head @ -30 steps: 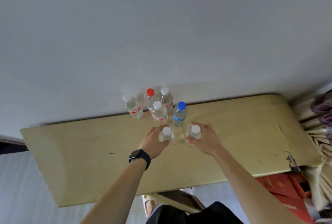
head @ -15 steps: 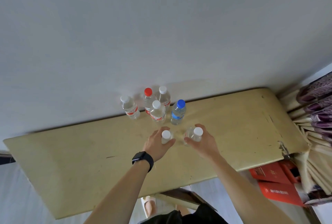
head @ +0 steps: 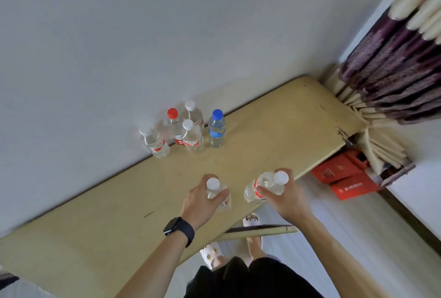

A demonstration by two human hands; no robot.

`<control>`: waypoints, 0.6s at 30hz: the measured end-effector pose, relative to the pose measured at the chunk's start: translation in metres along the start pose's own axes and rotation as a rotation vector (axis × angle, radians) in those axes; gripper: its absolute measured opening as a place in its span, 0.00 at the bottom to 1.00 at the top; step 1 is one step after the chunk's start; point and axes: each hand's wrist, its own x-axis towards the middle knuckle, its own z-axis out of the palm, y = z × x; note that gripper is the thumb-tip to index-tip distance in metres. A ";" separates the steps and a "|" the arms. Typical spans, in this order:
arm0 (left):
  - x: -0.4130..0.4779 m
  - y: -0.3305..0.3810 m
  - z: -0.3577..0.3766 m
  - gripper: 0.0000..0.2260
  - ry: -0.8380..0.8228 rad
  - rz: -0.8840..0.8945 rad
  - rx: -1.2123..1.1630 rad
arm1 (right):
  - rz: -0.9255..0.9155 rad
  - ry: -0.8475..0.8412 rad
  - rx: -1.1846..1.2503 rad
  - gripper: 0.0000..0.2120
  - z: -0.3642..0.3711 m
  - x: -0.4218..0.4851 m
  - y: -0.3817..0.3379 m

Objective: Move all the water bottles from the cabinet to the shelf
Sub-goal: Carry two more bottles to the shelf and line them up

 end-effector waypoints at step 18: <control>-0.097 0.163 0.151 0.16 -0.361 0.549 0.129 | 0.304 0.734 0.231 0.26 -0.116 -0.240 0.136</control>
